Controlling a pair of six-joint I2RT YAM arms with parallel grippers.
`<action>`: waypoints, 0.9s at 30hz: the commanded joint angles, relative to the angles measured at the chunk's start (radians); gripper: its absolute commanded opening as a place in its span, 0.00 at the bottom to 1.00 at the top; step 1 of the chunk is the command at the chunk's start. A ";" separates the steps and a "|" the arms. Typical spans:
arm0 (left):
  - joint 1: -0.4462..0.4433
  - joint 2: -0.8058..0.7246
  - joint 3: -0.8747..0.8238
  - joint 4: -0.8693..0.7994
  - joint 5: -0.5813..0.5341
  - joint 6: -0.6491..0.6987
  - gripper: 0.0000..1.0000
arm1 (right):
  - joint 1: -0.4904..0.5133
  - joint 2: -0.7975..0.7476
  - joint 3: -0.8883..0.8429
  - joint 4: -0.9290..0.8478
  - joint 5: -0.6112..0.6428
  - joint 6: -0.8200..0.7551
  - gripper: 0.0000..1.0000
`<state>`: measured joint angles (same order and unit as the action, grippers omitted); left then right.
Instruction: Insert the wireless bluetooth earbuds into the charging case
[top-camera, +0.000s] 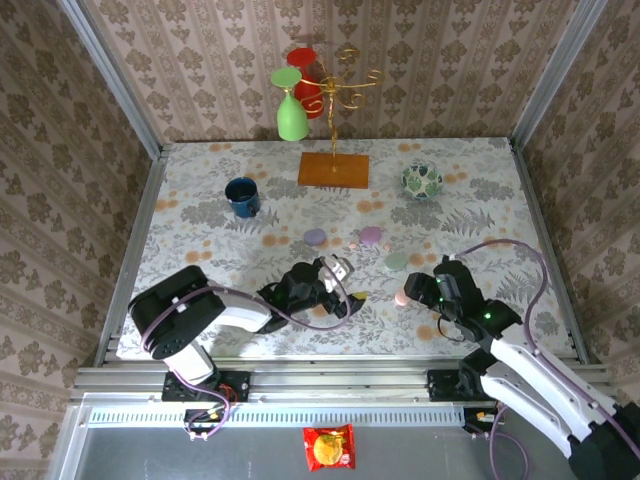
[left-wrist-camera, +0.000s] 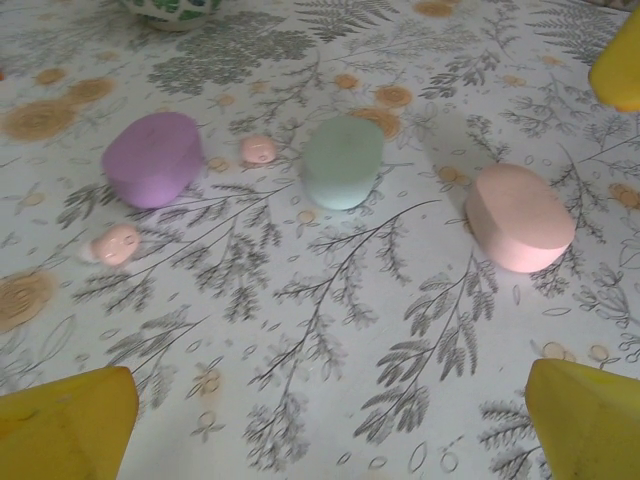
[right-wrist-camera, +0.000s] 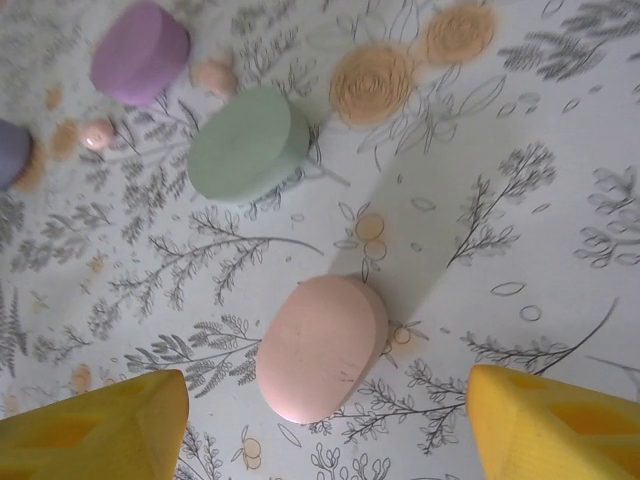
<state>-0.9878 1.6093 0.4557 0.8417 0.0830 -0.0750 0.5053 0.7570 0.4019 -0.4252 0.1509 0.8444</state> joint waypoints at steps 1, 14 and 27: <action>0.018 -0.042 -0.034 0.057 0.009 0.002 1.00 | 0.033 0.078 0.012 0.088 0.054 0.059 0.74; 0.039 -0.041 -0.069 0.091 0.010 0.003 1.00 | 0.032 0.394 0.089 0.243 -0.040 0.039 0.74; 0.092 -0.087 -0.134 0.115 -0.009 -0.034 1.00 | 0.054 0.548 0.207 0.174 -0.113 -0.176 0.72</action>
<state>-0.9146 1.5570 0.3466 0.9291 0.0811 -0.0803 0.5472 1.2991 0.5789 -0.1856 0.0444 0.7643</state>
